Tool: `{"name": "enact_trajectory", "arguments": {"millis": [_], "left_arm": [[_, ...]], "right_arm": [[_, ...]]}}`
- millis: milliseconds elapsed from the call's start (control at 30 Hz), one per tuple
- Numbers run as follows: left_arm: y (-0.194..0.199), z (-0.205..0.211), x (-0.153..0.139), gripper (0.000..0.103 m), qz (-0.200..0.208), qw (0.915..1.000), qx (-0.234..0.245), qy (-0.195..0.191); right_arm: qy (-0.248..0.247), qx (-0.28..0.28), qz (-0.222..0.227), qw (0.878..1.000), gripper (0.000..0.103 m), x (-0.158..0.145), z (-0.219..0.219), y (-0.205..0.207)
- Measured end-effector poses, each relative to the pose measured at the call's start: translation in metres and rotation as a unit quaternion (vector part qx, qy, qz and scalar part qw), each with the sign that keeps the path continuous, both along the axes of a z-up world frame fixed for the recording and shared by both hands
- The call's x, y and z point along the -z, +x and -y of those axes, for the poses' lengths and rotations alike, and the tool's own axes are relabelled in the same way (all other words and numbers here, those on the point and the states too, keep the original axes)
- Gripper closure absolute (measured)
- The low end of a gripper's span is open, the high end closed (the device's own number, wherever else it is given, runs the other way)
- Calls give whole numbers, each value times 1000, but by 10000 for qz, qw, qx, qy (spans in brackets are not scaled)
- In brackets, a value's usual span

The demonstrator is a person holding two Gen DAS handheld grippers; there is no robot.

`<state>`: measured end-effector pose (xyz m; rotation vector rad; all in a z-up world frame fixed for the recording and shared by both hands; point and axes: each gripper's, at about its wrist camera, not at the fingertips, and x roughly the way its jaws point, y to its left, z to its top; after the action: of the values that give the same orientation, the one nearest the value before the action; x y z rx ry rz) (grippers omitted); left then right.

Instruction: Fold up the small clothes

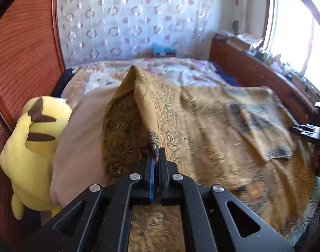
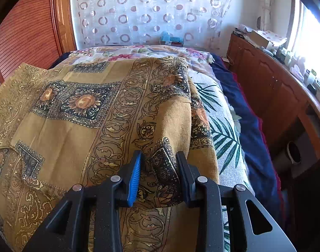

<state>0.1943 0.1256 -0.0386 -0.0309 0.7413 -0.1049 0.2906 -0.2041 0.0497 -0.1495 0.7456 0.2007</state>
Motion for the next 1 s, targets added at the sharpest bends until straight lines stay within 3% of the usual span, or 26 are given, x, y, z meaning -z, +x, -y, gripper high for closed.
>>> {"name": "enact_trajectory", "arguments": {"millis": [200, 367, 733, 833, 1000], "left_arm": [[-30, 14, -11, 100, 354, 9991, 92, -199], [-50, 14, -15, 100, 577, 9971, 21, -497], [-99, -3, -48, 100, 1127, 9894, -23, -913], [-118, -10, -42, 100, 1070, 9899, -66, -931], [-141, -19, -12, 100, 717, 9922, -206, -1003]], "right_arm": [[50, -26, -5, 10000, 70, 1, 1, 0], [208, -248, 116, 9994, 98, -7, 1, -7], [521, -621, 1106, 9906, 99, -75, 14, -72], [635, -647, 1142, 9893, 100, -77, 26, -91], [709, -609, 983, 9908, 100, -56, 47, -123]]}}
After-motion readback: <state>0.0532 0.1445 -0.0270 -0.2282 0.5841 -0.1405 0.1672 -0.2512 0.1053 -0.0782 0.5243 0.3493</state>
